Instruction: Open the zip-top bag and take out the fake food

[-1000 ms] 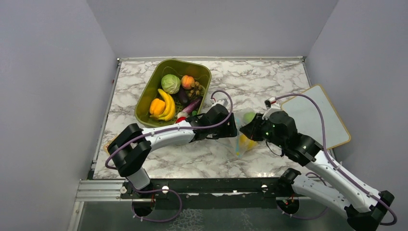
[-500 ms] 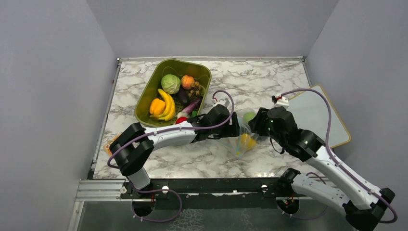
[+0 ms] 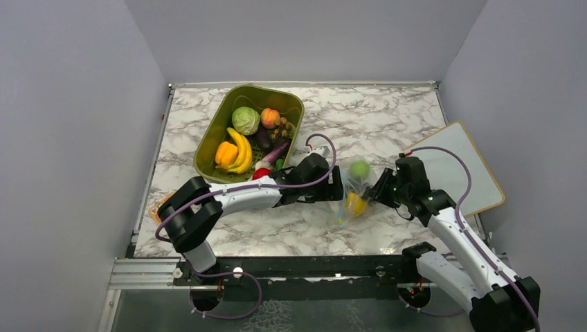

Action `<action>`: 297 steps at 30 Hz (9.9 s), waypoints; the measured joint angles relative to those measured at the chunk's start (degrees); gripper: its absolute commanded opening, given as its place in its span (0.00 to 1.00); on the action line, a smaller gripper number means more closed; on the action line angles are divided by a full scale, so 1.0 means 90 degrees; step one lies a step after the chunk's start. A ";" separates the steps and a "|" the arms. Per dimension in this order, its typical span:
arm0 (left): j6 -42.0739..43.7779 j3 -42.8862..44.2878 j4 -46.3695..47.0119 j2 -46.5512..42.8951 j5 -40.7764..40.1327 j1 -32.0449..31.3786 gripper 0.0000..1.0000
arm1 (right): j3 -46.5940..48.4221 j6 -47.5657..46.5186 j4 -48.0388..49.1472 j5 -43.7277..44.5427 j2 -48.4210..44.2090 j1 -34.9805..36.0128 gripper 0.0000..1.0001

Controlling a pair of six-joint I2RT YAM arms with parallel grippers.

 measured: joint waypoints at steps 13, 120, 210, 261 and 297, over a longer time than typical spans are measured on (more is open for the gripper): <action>0.0063 -0.0017 0.0112 0.0134 0.0386 0.0000 0.85 | -0.0454 0.0415 0.0415 0.0022 -0.0124 -0.0007 0.31; 0.0049 -0.0053 0.0935 0.0877 0.0884 0.0221 0.55 | -0.0483 0.0413 0.0748 -0.1192 -0.0279 -0.0010 0.40; 0.0517 0.0617 -0.0287 0.1127 -0.0636 -0.0017 0.58 | 0.0792 -0.0777 0.1756 -0.2999 0.0828 0.0007 0.54; 0.0675 0.0576 -0.0381 0.1124 -0.0702 -0.0017 0.31 | 0.0692 -0.0896 0.1163 -0.1630 0.1564 0.0427 0.15; 0.0833 0.0138 -0.0950 0.0408 -0.1285 -0.0029 0.16 | 0.0784 -0.1202 0.1064 -0.2147 0.1851 0.0427 0.12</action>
